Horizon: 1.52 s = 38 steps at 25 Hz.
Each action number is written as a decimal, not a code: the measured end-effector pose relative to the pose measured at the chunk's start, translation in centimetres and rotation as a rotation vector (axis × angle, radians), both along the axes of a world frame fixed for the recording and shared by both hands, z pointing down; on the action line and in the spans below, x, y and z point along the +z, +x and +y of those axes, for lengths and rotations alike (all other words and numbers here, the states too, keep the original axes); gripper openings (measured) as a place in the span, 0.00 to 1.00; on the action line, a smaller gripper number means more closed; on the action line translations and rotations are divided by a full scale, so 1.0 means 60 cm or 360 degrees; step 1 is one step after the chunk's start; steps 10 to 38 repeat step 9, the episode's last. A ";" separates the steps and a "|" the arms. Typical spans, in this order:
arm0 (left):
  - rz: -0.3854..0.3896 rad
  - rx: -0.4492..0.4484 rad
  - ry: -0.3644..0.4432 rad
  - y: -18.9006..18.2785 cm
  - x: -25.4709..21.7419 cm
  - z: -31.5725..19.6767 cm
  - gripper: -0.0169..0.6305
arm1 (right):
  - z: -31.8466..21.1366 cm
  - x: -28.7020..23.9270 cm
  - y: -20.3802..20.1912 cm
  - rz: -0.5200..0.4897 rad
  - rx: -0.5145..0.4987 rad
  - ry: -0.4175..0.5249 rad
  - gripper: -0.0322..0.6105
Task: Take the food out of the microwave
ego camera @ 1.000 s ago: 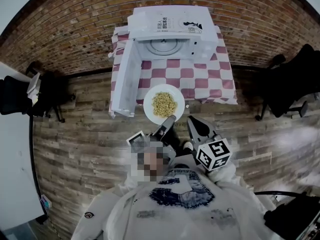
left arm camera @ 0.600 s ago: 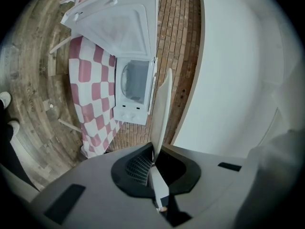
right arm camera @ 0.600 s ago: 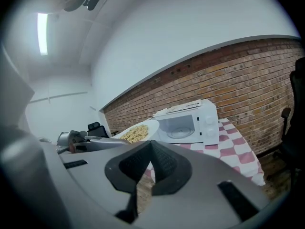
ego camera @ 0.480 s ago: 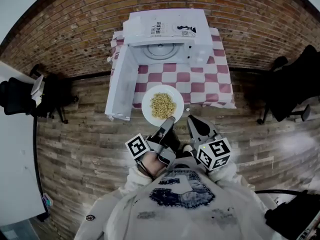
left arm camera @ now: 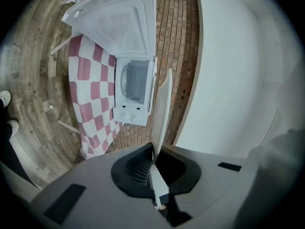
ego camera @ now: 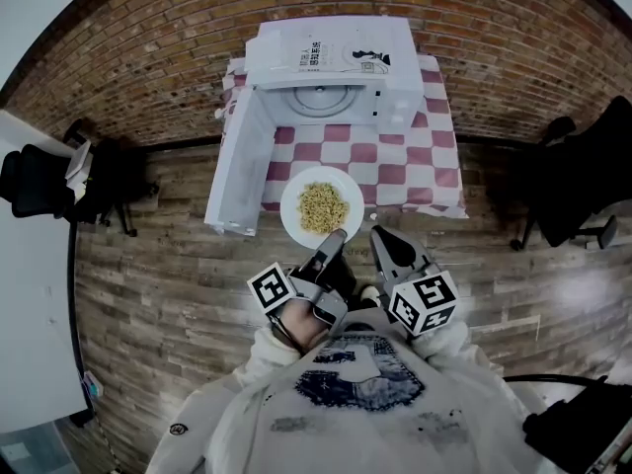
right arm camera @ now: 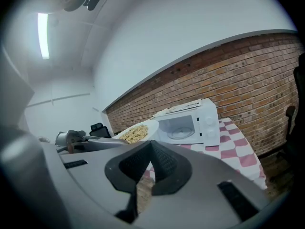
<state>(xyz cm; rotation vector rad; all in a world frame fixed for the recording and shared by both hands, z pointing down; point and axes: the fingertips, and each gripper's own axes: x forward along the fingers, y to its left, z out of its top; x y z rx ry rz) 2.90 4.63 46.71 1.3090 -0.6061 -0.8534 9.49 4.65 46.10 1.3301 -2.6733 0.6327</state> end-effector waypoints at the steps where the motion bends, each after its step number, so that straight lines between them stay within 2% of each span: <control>1: 0.0002 -0.0003 -0.0003 0.001 0.000 -0.001 0.06 | -0.001 0.001 0.001 -0.0001 -0.0002 -0.0002 0.07; 38: -0.0002 -0.0014 -0.0012 0.013 0.005 -0.008 0.06 | -0.008 0.003 0.015 -0.0003 -0.0013 -0.0009 0.07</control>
